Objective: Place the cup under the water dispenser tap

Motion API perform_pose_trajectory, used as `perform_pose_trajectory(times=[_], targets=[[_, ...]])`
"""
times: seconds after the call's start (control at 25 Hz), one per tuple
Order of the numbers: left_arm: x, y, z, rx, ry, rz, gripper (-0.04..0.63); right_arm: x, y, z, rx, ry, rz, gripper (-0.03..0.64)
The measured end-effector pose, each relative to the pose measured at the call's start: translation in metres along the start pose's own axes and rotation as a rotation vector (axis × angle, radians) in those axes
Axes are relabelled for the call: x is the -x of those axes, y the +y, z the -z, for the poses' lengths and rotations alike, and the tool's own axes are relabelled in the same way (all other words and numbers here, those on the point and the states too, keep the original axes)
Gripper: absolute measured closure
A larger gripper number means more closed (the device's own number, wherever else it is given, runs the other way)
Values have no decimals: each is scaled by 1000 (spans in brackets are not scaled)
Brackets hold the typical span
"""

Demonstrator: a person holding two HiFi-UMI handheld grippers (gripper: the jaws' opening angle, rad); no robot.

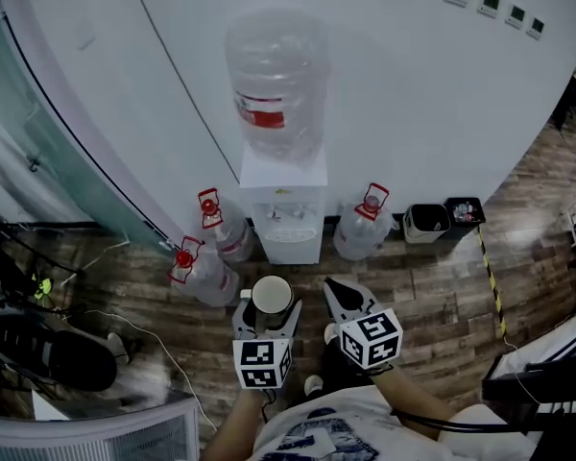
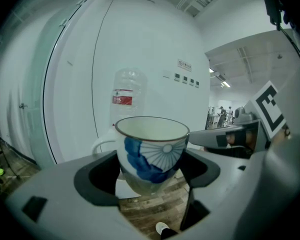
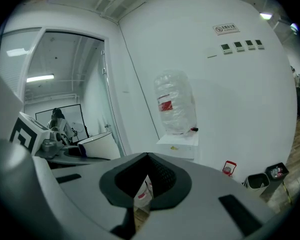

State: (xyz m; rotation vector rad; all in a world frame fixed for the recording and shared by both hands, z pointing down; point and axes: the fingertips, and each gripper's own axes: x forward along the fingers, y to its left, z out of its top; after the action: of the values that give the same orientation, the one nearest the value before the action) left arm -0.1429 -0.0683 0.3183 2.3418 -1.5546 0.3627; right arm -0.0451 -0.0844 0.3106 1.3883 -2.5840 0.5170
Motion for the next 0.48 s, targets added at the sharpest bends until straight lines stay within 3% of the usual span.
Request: perform_pose_trajectory(times=[0.48], targets=[[-125,28,5,23,31,-16,179,-92,-86,6,-12,62,-30,596]])
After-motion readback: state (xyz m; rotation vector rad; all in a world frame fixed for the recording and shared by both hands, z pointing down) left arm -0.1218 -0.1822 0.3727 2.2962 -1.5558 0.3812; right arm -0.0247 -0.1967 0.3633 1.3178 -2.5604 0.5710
